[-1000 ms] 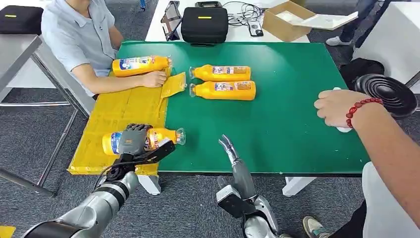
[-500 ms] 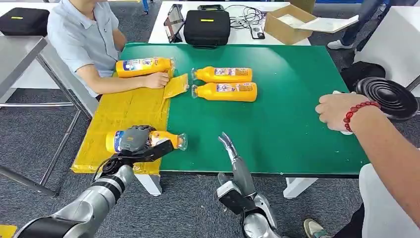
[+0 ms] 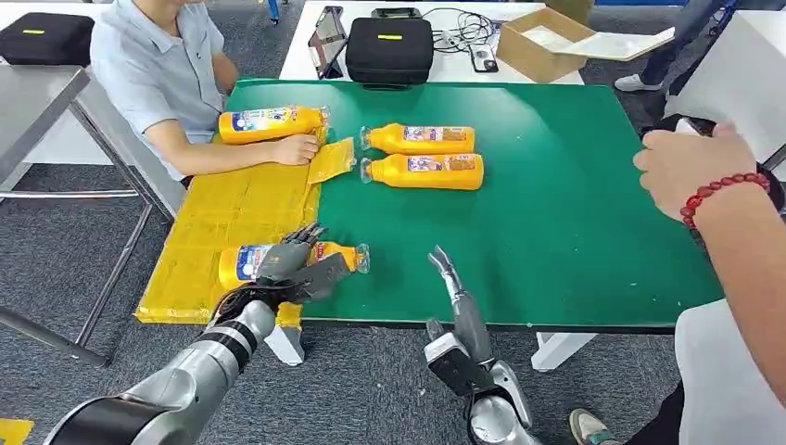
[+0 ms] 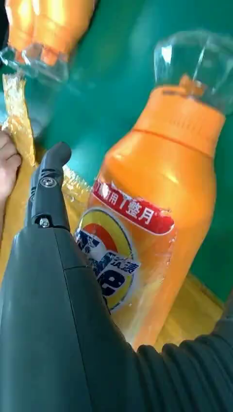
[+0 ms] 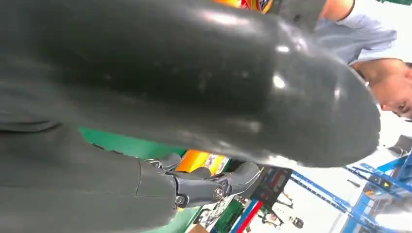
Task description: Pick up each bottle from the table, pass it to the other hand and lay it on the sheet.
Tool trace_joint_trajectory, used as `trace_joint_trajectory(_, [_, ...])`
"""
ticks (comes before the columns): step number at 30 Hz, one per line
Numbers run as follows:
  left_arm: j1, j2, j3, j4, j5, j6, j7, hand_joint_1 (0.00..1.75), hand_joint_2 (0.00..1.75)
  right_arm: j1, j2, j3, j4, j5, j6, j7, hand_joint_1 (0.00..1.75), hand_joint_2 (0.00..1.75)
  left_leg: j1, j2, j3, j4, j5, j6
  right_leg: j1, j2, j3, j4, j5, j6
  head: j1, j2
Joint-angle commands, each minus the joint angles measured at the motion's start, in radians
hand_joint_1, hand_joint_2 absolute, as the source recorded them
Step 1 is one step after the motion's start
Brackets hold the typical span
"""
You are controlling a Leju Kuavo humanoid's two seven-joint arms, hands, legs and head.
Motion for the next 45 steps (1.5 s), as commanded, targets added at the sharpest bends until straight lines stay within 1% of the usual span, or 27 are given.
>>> trace_joint_trajectory(1, [0.017, -0.029, 0.063, 0.036, 0.073, -0.080, -0.086, 0.00, 0.00, -0.022, -0.039, -0.003, 0.042, -0.014, -0.016, 0.000, 0.00, 0.00, 0.000, 0.000, -0.001, 0.000, 0.001, -0.001, 0.000, 0.000, -0.001, -0.001, 0.001, -0.001, 0.000, 0.000])
trace_joint_trajectory(2, [0.017, -0.029, 0.063, 0.036, 0.073, -0.080, -0.086, 0.00, 0.00, -0.022, -0.039, -0.003, 0.042, -0.014, -0.016, 0.000, 0.00, 0.00, 0.002, 0.001, -0.003, 0.000, 0.002, -0.001, 0.002, 0.001, -0.002, -0.002, 0.002, -0.002, 0.000, 0.000])
trace_joint_trajectory(3, [0.022, -0.032, 0.063, 0.020, 0.081, -0.069, -0.109, 0.00, 0.00, -0.021, -0.040, -0.003, 0.042, -0.014, -0.020, 0.000, 0.00, 0.00, 0.002, 0.001, -0.001, 0.000, 0.001, -0.001, 0.001, 0.002, -0.001, -0.001, 0.001, -0.001, 0.000, 0.000])
trace_joint_trajectory(5, [0.052, -0.040, 0.065, -0.035, 0.115, 0.011, -0.198, 0.00, 0.00, -0.014, -0.042, 0.002, 0.034, -0.013, -0.026, 0.000, 0.00, 0.00, 0.002, 0.003, -0.002, 0.000, 0.001, -0.001, 0.002, 0.003, -0.002, -0.002, 0.002, -0.002, 0.000, 0.000])
trace_joint_trajectory(6, [0.086, -0.048, 0.094, -0.084, 0.180, 0.038, -0.262, 0.00, 0.00, -0.003, -0.037, 0.007, 0.024, -0.007, -0.028, 0.000, 0.00, 0.00, 0.002, 0.003, -0.001, -0.001, 0.001, -0.001, 0.001, 0.003, -0.001, -0.001, 0.001, -0.002, 0.000, 0.000])
trace_joint_trajectory(7, [0.140, -0.046, 0.095, -0.163, 0.241, 0.044, -0.319, 0.00, 0.00, 0.008, -0.030, 0.014, 0.013, 0.003, -0.033, 0.000, 0.00, 0.00, 0.001, 0.003, 0.000, -0.001, 0.001, -0.001, 0.000, 0.002, 0.000, -0.001, 0.001, -0.001, 0.000, 0.000])
trace_joint_trajectory(8, [0.164, -0.040, 0.083, -0.196, 0.251, 0.039, -0.321, 0.00, 0.00, 0.012, -0.025, 0.017, 0.014, 0.008, -0.038, 0.000, 0.00, 0.00, 0.002, 0.004, -0.001, -0.002, 0.001, -0.001, 0.001, 0.003, -0.001, -0.002, 0.002, -0.002, 0.000, 0.000])
trace_joint_trajectory(9, [0.212, -0.034, 0.074, -0.274, 0.293, 0.035, -0.333, 0.00, 1.75, 0.018, -0.019, 0.026, 0.010, 0.016, -0.042, 0.000, 0.00, 0.00, 0.002, 0.005, 0.000, -0.001, 0.000, -0.001, 0.001, 0.004, -0.001, -0.002, 0.001, -0.002, 0.000, 0.000])
trace_joint_trajectory(10, [0.272, -0.024, 0.057, -0.373, 0.343, 0.034, -0.350, 0.00, 1.75, 0.022, -0.013, 0.032, 0.008, 0.022, -0.043, 0.000, 0.00, 0.00, 0.001, 0.004, -0.002, -0.001, 0.000, -0.001, 0.000, 0.003, -0.002, -0.001, 0.001, -0.001, 0.000, 0.000])
trace_joint_trajectory(12, [0.438, 0.007, 0.005, -0.653, 0.520, 0.029, -0.382, 0.00, 1.75, 0.036, 0.003, 0.051, 0.001, 0.039, -0.059, 0.000, 0.00, 0.00, 0.002, 0.007, -0.003, -0.001, -0.001, -0.001, 0.001, 0.006, -0.005, -0.001, 0.001, -0.002, 0.000, 0.000])
trace_joint_trajectory(13, [0.483, 0.018, -0.012, -0.732, 0.557, 0.024, -0.384, 0.00, 1.75, 0.041, 0.007, 0.054, -0.001, 0.041, -0.068, 0.000, 0.00, 0.00, 0.001, 0.008, -0.005, -0.001, -0.001, -0.001, 0.001, 0.007, -0.006, -0.001, 0.001, -0.001, 0.000, 0.000])
trace_joint_trajectory(14, [0.514, 0.023, -0.020, -0.793, 0.576, 0.039, -0.391, 0.00, 1.75, 0.044, 0.009, 0.056, -0.003, 0.044, -0.073, 0.000, 0.00, 0.00, 0.002, 0.011, -0.005, -0.001, -0.002, -0.002, 0.002, 0.010, -0.007, -0.001, 0.001, -0.003, 0.000, 0.000])
trace_joint_trajectory(15, [0.541, 0.030, -0.036, -0.860, 0.605, 0.059, -0.396, 0.00, 1.75, 0.046, 0.010, 0.054, -0.006, 0.045, -0.080, 0.000, 0.00, 0.00, 0.002, 0.011, -0.008, 0.000, -0.002, -0.001, 0.001, 0.009, -0.010, 0.000, 0.000, -0.002, 0.000, 0.000])
trace_joint_trajectory(16, [0.545, 0.030, -0.039, -0.872, 0.615, 0.064, -0.398, 0.00, 1.75, 0.048, 0.011, 0.052, -0.008, 0.044, -0.082, 0.000, 0.00, 0.00, 0.001, 0.010, -0.010, 0.000, -0.002, -0.001, 0.001, 0.009, -0.012, 0.000, 0.000, -0.001, 0.000, 0.000])
trace_joint_trajectory(17, [0.546, 0.033, -0.047, -0.886, 0.621, 0.067, -0.391, 0.00, 1.75, 0.048, 0.010, 0.052, -0.009, 0.044, -0.082, 0.000, 0.00, 0.00, 0.003, 0.012, -0.011, 0.001, -0.003, -0.002, 0.003, 0.011, -0.013, 0.000, 0.000, -0.002, 0.000, 0.000])
trace_joint_trajectory(19, [0.541, 0.025, -0.048, -0.896, 0.636, 0.091, -0.408, 0.00, 1.75, 0.048, 0.008, 0.050, -0.015, 0.042, -0.086, 0.000, 0.00, 0.00, 0.002, 0.008, -0.016, 0.001, -0.001, -0.001, 0.002, 0.007, -0.018, 0.000, 0.000, -0.002, 0.000, 0.000])
trace_joint_trajectory(22, [0.540, 0.020, -0.054, -0.914, 0.645, 0.127, -0.435, 0.00, 1.75, 0.047, 0.006, 0.049, -0.018, 0.046, -0.096, 0.000, 0.00, 0.00, 0.003, 0.006, -0.019, 0.001, -0.001, -0.001, 0.002, 0.006, -0.020, 0.000, 0.000, -0.001, 0.000, 0.000])
trace_joint_trajectory(23, [0.550, 0.011, -0.060, -0.958, 0.687, 0.145, -0.464, 0.00, 1.75, 0.047, 0.006, 0.047, -0.015, 0.048, -0.102, 0.000, 0.00, 0.00, 0.004, 0.007, -0.018, 0.002, -0.002, -0.002, 0.003, 0.007, -0.019, 0.000, 0.000, -0.002, 0.000, 0.000])
trace_joint_trajectory(25, [0.564, 0.008, -0.082, -1.019, 0.729, 0.155, -0.468, 0.00, 1.75, 0.045, 0.004, 0.047, -0.008, 0.054, -0.111, 0.000, 0.00, 0.00, 0.003, 0.006, -0.019, 0.001, -0.001, -0.001, 0.002, 0.005, -0.020, 0.000, 0.000, -0.001, 0.000, 0.000])
trace_joint_trajectory(26, [0.576, 0.010, -0.107, -1.073, 0.751, 0.183, -0.469, 0.00, 1.75, 0.044, 0.004, 0.044, 0.000, 0.066, -0.114, 0.000, 0.00, 1.75, 0.004, 0.006, -0.019, 0.002, -0.002, -0.001, 0.003, 0.005, -0.019, 0.001, 0.000, -0.002, 0.000, 0.000])
trace_joint_trajectory(30, [0.581, 0.010, -0.115, -1.090, 0.752, 0.187, -0.466, 0.00, 1.75, 0.043, 0.003, 0.044, -0.001, 0.065, -0.114, 0.000, 0.00, 1.75, 0.003, 0.005, -0.018, 0.001, -0.001, -0.001, 0.002, 0.005, -0.019, 0.000, 0.000, -0.002, 0.000, 0.000])
trace_joint_trajectory(33, [0.584, 0.017, -0.136, -1.118, 0.805, 0.223, -0.469, 0.00, 1.75, 0.033, 0.001, 0.025, 0.029, 0.100, -0.129, 0.000, 0.00, 1.75, 0.003, 0.005, -0.017, 0.001, -0.001, -0.002, 0.002, 0.005, -0.018, 0.000, 0.000, -0.002, 0.000, 0.000])
trace_joint_trajectory(36, [0.599, 0.018, -0.143, -1.161, 0.872, 0.233, -0.468, 0.00, 1.75, 0.009, -0.001, -0.029, 0.100, 0.206, -0.168, 0.009, 0.00, 1.75, 0.003, 0.006, -0.017, 0.001, -0.001, -0.001, 0.002, 0.005, -0.018, -0.001, 0.000, -0.002, 0.000, 0.000])
trace_joint_trajectory(38, [0.636, 0.017, -0.131, -1.205, 0.960, 0.179, -0.447, 0.00, 1.75, -0.011, -0.017, -0.063, 0.158, 0.324, -0.221, 0.078, 0.00, 1.75, 0.003, 0.006, -0.016, 0.000, -0.001, -0.002, 0.003, 0.005, -0.017, -0.002, 0.001, -0.002, 0.000, 0.000])
trace_joint_trajectory(40, [0.667, 0.015, -0.118, -1.223, 1.021, 0.117, -0.413, 0.00, 1.75, -0.026, -0.040, -0.091, 0.197, 0.405, -0.240, 0.137, 0.00, 1.75, 0.002, 0.007, -0.016, -0.001, -0.001, -0.001, 0.002, 0.007, -0.017, -0.002, 0.001, -0.001, 0.000, 0.000])
trace_joint_trajectory(42, [0.696, 0.008, -0.103, -1.228, 1.066, 0.060, -0.391, 0.00, 1.75, -0.041, -0.065, -0.104, 0.226, 0.518, -0.276, 0.195, 0.00, 1.75, 0.002, 0.007, -0.015, -0.001, -0.001, -0.001, 0.002, 0.006, -0.016, -0.002, 0.001, -0.001, 0.000, 0.000])
trace_joint_trajectory(45, [0.717, 0.001, -0.090, -1.200, 1.042, 0.065, -0.391, 0.00, 1.75, -0.052, -0.086, -0.122, 0.244, 0.601, -0.301, 0.242, 0.00, 1.75, 0.002, 0.007, -0.016, -0.001, -0.001, -0.001, 0.002, 0.006, -0.016, -0.002, 0.001, -0.002, 0.000, 0.000])
